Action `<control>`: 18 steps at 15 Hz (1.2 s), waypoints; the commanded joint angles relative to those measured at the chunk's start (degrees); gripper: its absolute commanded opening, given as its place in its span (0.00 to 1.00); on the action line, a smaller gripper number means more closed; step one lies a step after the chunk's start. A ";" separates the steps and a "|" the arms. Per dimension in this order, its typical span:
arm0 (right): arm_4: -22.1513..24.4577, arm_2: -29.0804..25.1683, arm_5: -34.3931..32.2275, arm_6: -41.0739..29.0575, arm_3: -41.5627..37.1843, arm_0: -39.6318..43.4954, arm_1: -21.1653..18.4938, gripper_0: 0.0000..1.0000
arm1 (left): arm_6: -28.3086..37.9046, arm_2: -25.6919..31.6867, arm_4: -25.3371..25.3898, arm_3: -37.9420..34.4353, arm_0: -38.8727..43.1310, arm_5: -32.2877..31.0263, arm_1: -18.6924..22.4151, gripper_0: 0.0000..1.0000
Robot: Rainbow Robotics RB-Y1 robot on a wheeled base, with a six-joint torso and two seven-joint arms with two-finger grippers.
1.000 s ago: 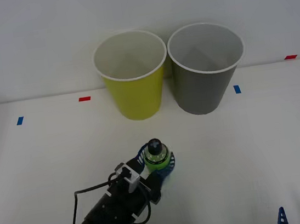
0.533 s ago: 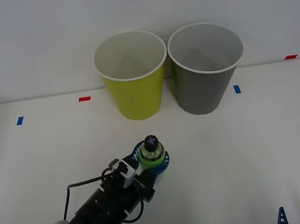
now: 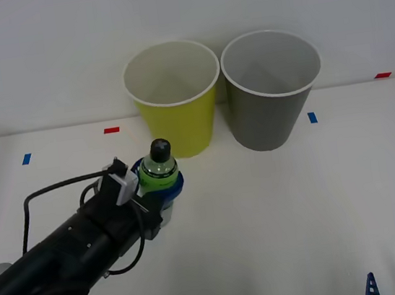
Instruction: Put cans in the gray bin and PET bottles in the light green bin.
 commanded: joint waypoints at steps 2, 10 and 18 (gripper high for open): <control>0.00 0.00 0.00 0.00 0.00 0.00 0.00 1.00 | 1.89 10.00 10.05 -7.94 1.22 12.29 0.28 0.00; 0.00 0.00 0.00 0.00 0.00 0.00 0.00 1.00 | 4.26 25.47 16.64 -13.13 -5.37 24.51 -0.07 0.00; 0.00 0.00 0.00 0.00 0.00 0.00 0.00 1.00 | 17.45 27.14 16.99 -9.53 -26.11 41.47 0.98 0.00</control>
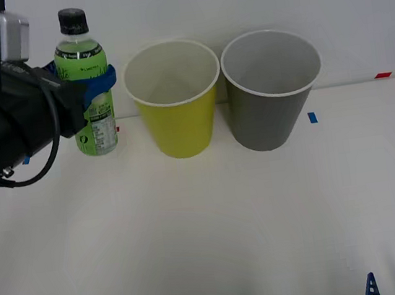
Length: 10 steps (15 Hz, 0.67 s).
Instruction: Put cans in the gray bin and PET bottles in the light green bin.
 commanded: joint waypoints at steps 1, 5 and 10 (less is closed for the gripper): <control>0.00 0.00 0.00 0.00 0.00 0.00 0.00 1.00 | 2.17 0.00 2.31 4.98 -7.96 2.71 0.29 0.00; 0.00 0.00 0.00 0.00 0.00 0.00 0.00 1.00 | -4.69 -0.26 9.08 14.03 -16.22 2.45 -0.86 0.00; 0.00 0.00 0.00 0.00 0.00 0.00 0.00 1.00 | -7.68 -5.80 9.26 23.61 -27.21 1.74 -4.28 0.00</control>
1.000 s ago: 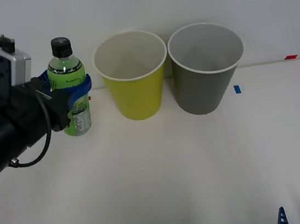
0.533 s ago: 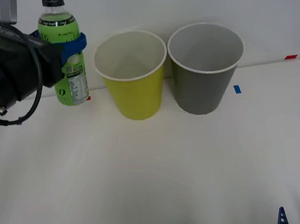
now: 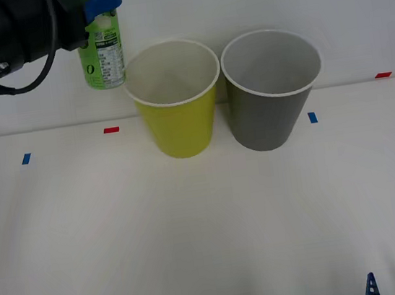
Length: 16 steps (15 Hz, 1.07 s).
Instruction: Put cans in the gray bin and PET bottles in the light green bin.
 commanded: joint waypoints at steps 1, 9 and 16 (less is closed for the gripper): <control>0.00 0.00 0.00 0.00 0.00 0.00 0.00 1.00 | -1.08 -4.13 -1.68 6.03 -6.26 -0.97 -3.50 0.00; 0.00 0.00 0.00 0.00 0.00 0.00 0.00 1.00 | -4.59 -14.59 -9.42 21.06 -7.93 -25.49 -9.65 0.00; 0.00 0.00 0.00 0.00 0.00 0.00 0.00 1.00 | -4.77 -18.28 -9.77 23.96 -5.99 -33.57 -10.09 0.00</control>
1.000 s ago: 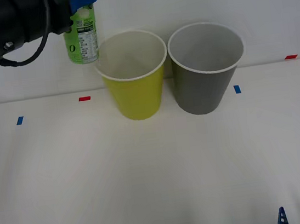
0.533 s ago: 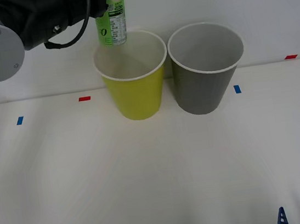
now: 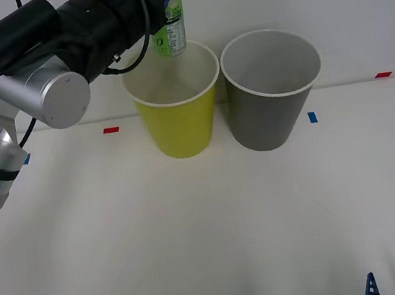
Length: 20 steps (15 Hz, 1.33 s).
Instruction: Put cans in the gray bin and PET bottles in the light green bin.
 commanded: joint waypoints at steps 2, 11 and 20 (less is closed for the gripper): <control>0.00 0.00 0.00 0.00 0.00 0.00 0.00 1.00 | -0.04 -0.13 -0.71 0.12 2.13 -2.20 -1.20 0.00; 0.00 0.00 0.00 0.00 0.00 0.00 0.00 1.00 | 0.92 -0.13 -1.06 0.29 2.05 -3.43 -1.72 0.00; 0.00 0.00 0.00 0.00 0.00 0.00 0.00 1.00 | 0.48 0.57 -1.85 1.35 2.05 -8.88 0.56 1.00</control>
